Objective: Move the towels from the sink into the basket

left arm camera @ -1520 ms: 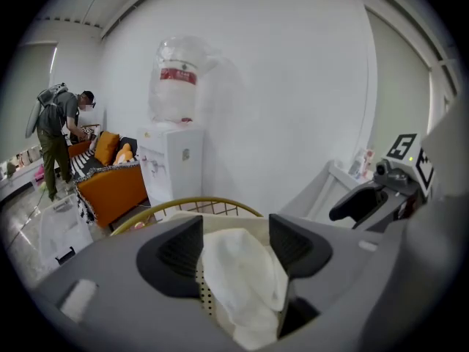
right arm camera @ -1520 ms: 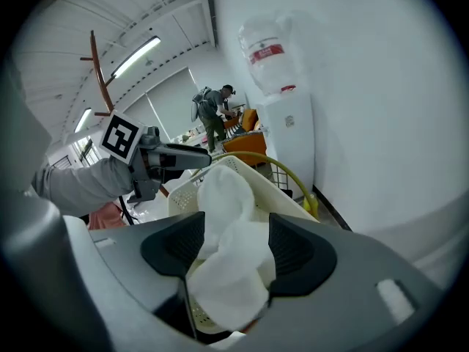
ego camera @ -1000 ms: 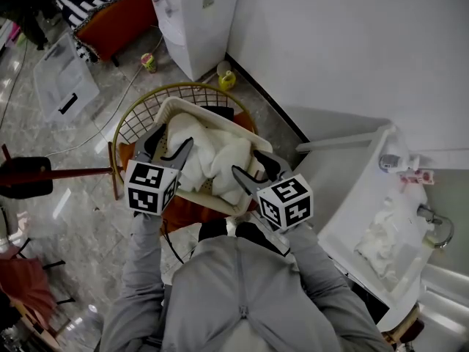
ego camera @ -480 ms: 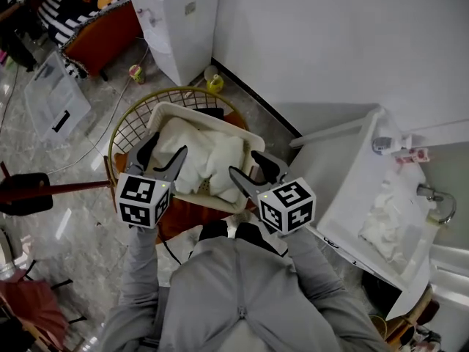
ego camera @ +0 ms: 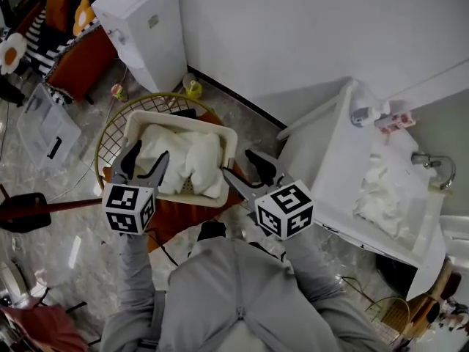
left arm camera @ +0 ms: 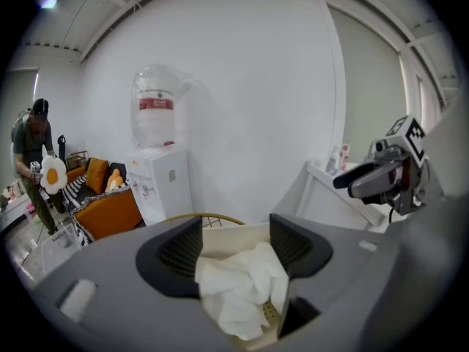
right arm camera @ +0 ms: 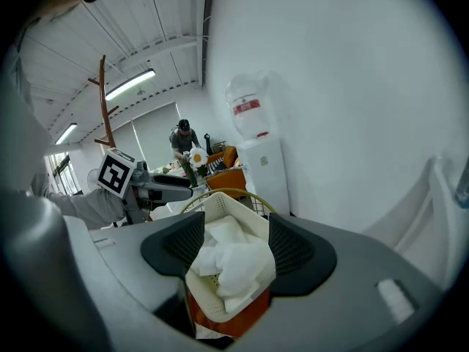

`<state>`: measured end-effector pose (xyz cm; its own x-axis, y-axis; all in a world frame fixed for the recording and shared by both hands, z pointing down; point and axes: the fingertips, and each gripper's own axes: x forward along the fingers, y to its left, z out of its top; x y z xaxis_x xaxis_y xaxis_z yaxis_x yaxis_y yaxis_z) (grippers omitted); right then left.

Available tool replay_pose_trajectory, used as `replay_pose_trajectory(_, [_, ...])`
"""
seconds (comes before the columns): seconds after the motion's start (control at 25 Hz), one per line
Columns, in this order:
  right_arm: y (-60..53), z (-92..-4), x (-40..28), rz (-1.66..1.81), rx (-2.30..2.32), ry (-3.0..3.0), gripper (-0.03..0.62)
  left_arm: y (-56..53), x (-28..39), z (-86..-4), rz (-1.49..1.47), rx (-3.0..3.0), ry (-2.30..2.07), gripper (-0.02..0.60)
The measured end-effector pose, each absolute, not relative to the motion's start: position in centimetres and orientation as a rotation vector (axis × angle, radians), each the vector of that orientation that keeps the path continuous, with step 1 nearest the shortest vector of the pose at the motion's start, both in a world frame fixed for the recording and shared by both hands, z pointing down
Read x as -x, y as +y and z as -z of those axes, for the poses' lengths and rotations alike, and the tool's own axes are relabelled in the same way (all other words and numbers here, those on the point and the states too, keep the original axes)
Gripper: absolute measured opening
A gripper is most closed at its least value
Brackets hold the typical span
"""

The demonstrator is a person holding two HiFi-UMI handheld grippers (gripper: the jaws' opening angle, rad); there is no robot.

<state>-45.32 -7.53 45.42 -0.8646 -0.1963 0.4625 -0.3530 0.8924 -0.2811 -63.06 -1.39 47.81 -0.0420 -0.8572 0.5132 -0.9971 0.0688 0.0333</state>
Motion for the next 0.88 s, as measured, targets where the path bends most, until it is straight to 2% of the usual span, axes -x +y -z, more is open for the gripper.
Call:
replay_pose_trajectory(0.28, [-7.1, -43.1, 36.1, -0.513, -0.526, -2.698, 0.255, -1.4, 54.8, -45.3, -0.501, -1.924, -1.956, 0.313])
replay_pose_trajectory(0.88, [-4.0, -41.2, 10.0, -0.534, -0.965, -2.723, 0.255, -2.1, 29.5, -42.0, -0.472, -2.259, -1.796, 0.313])
